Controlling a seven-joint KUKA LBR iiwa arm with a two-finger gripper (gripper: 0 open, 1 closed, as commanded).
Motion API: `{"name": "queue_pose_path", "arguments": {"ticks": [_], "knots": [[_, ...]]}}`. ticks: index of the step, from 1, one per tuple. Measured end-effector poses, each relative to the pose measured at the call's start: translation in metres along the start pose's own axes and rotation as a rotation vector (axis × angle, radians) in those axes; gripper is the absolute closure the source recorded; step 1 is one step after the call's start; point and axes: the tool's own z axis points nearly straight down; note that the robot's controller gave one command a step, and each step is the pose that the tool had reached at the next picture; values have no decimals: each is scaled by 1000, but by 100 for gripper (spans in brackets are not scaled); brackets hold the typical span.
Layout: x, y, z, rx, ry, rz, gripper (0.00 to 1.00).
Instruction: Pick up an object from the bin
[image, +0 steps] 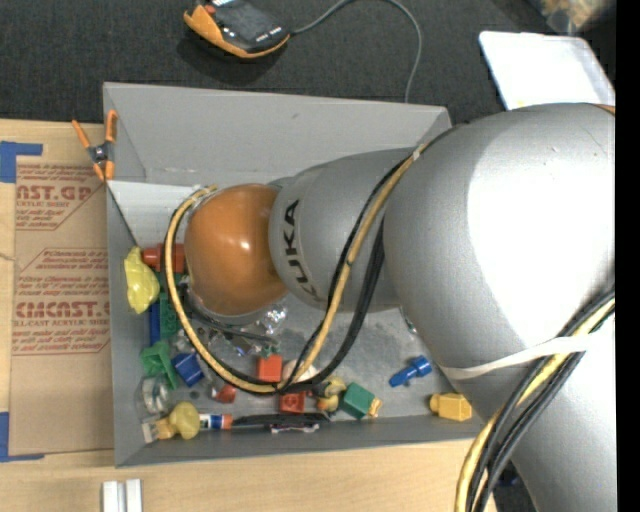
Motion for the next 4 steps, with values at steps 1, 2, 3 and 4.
{"name": "queue_pose_path", "arguments": {"ticks": [1, 2, 3, 4], "knots": [[-31, -11, 0, 6, 3, -40, 100], [-30, -10, 0, 5, -3, -39, 100], [-40, -16, 0, 5, -3, -105, 100], [-22, -10, 0, 3, -3, -113, 100]]}}
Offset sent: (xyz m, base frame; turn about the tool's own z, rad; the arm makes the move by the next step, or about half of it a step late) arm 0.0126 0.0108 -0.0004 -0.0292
